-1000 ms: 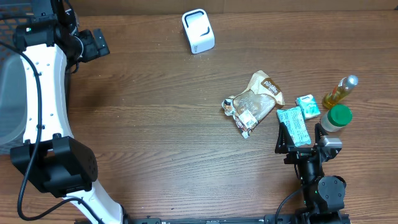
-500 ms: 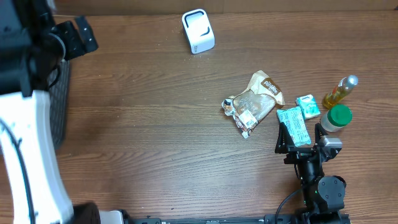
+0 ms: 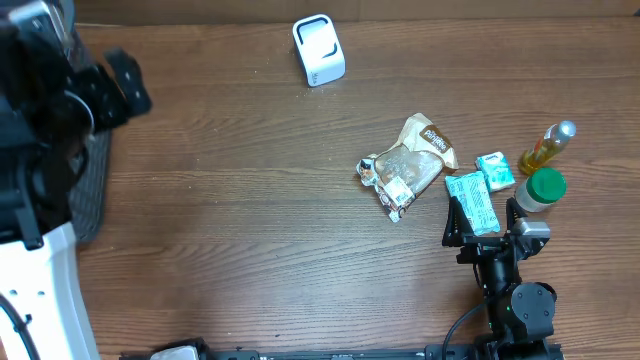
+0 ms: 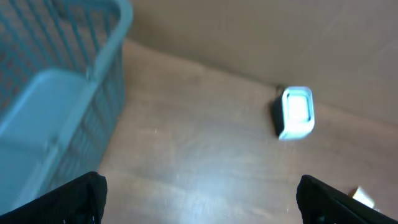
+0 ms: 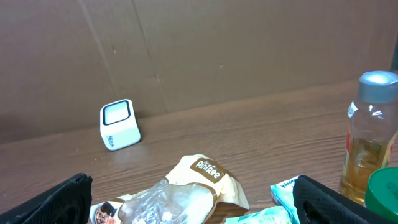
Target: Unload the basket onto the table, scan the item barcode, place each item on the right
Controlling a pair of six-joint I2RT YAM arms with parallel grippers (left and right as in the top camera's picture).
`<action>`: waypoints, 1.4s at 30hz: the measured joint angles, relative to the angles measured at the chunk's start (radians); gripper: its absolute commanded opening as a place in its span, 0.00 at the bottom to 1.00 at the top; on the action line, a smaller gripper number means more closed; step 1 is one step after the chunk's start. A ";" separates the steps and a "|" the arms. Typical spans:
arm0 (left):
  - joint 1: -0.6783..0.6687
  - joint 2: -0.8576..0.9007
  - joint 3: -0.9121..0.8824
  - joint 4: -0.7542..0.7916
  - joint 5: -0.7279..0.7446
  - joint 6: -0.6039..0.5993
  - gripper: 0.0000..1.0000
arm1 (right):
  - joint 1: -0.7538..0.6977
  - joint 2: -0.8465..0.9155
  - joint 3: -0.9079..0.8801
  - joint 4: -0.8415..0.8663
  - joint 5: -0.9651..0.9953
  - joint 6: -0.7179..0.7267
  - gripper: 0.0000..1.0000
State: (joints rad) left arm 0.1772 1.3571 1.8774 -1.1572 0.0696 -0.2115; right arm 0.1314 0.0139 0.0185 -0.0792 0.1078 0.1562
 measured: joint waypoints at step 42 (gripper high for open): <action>0.000 -0.420 -1.272 0.446 0.037 -0.046 1.00 | 0.000 0.000 0.000 0.001 0.000 0.000 1.00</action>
State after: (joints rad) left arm 0.1772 0.9367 0.6056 -0.7109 0.1070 -0.2573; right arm 0.1314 0.0139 0.0185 -0.0784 0.1074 0.1566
